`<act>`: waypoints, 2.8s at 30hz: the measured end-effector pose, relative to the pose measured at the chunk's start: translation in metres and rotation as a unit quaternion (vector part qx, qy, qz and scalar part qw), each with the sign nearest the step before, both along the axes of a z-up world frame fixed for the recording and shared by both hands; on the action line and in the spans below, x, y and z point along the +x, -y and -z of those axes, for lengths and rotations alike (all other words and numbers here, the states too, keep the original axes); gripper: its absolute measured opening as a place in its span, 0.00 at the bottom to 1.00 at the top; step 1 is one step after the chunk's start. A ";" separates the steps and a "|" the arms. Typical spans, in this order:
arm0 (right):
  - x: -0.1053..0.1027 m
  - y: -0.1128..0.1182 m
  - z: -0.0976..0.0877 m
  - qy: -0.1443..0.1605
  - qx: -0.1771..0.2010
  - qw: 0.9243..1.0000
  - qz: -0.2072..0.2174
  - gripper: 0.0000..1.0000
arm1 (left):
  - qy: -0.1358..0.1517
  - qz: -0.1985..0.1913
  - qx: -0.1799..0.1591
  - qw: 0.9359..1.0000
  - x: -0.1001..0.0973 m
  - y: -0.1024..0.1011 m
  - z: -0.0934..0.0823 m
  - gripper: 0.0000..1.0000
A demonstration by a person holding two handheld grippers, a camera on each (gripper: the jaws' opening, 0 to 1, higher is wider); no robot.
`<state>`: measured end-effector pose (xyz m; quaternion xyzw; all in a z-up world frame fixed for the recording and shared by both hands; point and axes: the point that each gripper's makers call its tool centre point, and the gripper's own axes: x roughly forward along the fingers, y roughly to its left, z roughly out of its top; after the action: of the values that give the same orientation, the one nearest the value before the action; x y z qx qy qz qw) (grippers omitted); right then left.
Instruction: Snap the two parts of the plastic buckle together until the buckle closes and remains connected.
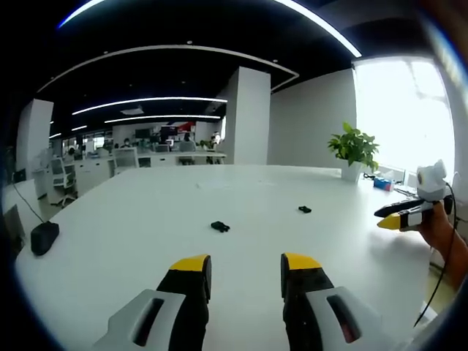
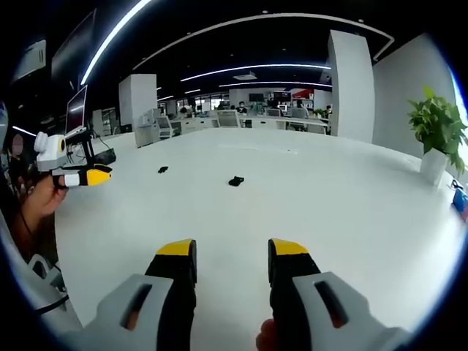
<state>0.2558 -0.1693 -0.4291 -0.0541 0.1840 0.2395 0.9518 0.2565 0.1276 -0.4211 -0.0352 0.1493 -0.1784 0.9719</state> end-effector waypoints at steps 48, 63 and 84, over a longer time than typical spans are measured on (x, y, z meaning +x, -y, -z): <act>0.019 -0.011 -0.010 0.009 -0.009 1.000 -0.014 0.35 | 0.011 0.009 0.013 1.000 0.023 -0.007 -0.009 0.38; 0.036 -0.012 -0.011 0.009 -0.013 1.000 -0.008 0.34 | 0.012 0.009 0.017 1.000 0.041 -0.015 -0.011 0.37; 0.052 -0.019 -0.005 -0.005 -0.014 1.000 -0.024 0.33 | -0.001 0.009 0.023 1.000 0.059 -0.023 -0.002 0.35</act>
<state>0.3076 -0.1506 -0.4245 -0.0705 0.1910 0.2597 0.9440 0.3158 0.1506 -0.4194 -0.0112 0.1546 -0.1837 0.9707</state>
